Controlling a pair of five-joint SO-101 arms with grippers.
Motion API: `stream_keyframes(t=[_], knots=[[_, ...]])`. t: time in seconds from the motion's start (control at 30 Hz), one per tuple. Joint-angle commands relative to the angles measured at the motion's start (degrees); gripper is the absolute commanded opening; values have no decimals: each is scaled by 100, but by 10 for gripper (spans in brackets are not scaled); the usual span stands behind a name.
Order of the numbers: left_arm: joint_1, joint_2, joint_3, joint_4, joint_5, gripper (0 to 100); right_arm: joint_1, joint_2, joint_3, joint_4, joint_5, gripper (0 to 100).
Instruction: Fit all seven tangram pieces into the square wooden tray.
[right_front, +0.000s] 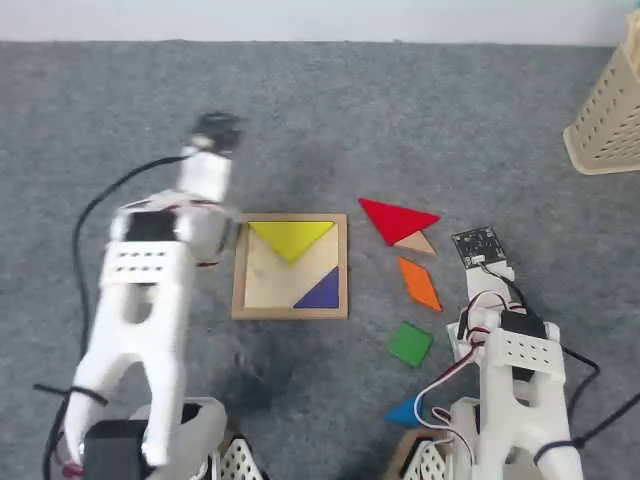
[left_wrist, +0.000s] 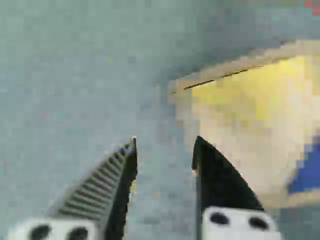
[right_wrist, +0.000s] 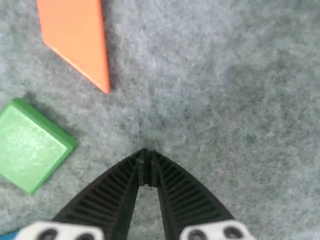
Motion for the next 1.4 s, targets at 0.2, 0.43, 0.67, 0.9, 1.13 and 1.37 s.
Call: stream_keyframes(t=[0.2, 0.43, 0.67, 0.9, 1.13, 1.37], knots=[[-1890, 185, 1385, -1591, 97, 177, -31, -154, -1099, 549, 141, 17], [-1987, 774, 1552, -2004, 132, 177, -1086, 215, -2295, 1578, -79, 18], [-1987, 862, 1499, -2004, 132, 177, -1930, 1420, -3358, 1640, -642, 95], [-1978, 879, 1499, -2004, 132, 177, -2105, 2677, -4589, 1640, -615, 133], [-1960, 888, 1508, -2004, 114, 177, -2088, 3969, -6382, 2079, -615, 135], [-1960, 888, 1508, -2004, 105, 177, -2123, 5130, -7938, 2466, -70, 135]])
